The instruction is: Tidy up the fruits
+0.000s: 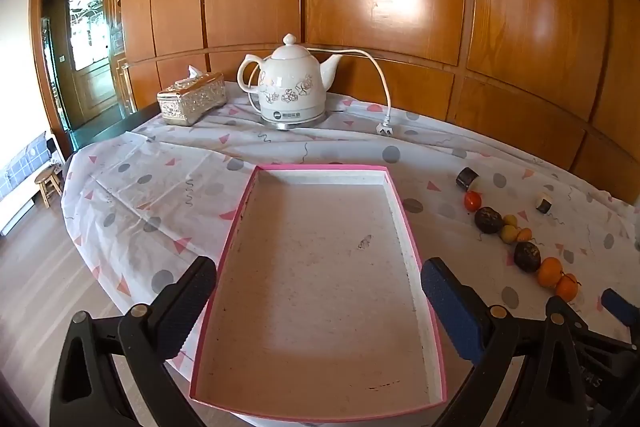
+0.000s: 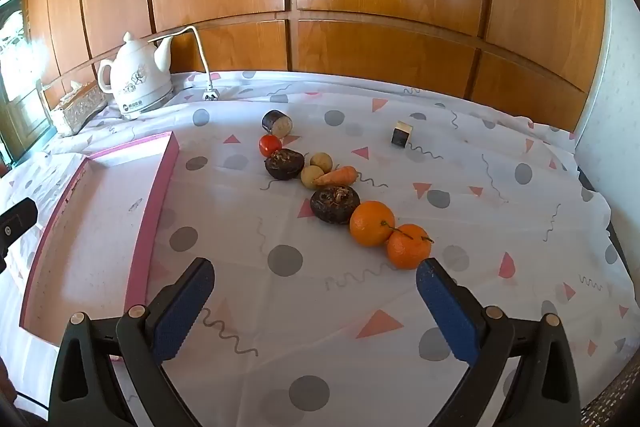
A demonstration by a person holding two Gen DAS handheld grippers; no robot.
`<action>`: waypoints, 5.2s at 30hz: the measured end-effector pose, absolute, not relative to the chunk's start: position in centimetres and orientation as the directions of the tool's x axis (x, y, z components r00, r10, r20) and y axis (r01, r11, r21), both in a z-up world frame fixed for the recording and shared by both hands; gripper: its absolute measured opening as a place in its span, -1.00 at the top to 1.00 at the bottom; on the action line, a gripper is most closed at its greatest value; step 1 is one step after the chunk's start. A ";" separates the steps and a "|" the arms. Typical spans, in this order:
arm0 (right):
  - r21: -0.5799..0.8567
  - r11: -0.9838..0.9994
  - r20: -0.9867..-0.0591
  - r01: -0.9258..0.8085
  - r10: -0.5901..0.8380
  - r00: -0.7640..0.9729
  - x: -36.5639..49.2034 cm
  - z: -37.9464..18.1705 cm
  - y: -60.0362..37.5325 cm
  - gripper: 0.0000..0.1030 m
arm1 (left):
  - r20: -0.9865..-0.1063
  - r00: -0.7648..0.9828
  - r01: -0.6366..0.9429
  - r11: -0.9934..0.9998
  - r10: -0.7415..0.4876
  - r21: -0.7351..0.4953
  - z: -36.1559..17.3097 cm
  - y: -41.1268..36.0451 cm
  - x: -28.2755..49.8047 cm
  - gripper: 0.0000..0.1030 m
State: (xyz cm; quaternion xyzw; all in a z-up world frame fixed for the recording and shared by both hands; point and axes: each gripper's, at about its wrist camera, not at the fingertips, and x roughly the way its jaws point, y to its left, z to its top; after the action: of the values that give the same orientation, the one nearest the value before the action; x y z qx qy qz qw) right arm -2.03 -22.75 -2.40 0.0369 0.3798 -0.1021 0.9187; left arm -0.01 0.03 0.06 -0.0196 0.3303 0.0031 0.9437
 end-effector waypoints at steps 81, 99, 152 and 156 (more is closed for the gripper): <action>-0.040 0.980 -0.681 0.194 -0.169 0.712 -2.5 -1.8 -22.3 -0.99 | -0.601 0.799 0.009 1.000 -0.001 0.010 0.7 -1.7 -1.3 -0.99; -0.044 0.985 -0.696 0.166 -0.149 0.702 -1.8 -1.9 -23.0 -0.99 | -0.615 0.789 0.017 1.000 -0.002 0.019 0.5 -2.0 -1.0 -0.99; 0.014 0.710 -0.880 0.704 -0.326 0.346 -1.5 -3.4 -54.2 -0.87 | -0.763 0.571 0.348 0.931 -0.303 -0.109 -1.4 -10.3 9.9 -0.99; 0.047 0.624 -0.872 0.780 -0.355 0.337 -3.0 -2.9 -56.1 -0.85 | -0.779 0.553 0.354 0.930 -0.295 -0.100 -1.8 -11.4 12.5 -0.99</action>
State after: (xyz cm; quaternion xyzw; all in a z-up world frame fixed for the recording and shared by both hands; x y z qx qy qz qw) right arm -3.03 -56.11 -2.92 0.2372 0.4473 -0.3627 0.7824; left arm 12.49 -11.41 -1.84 0.0342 0.4351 -0.1843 0.8807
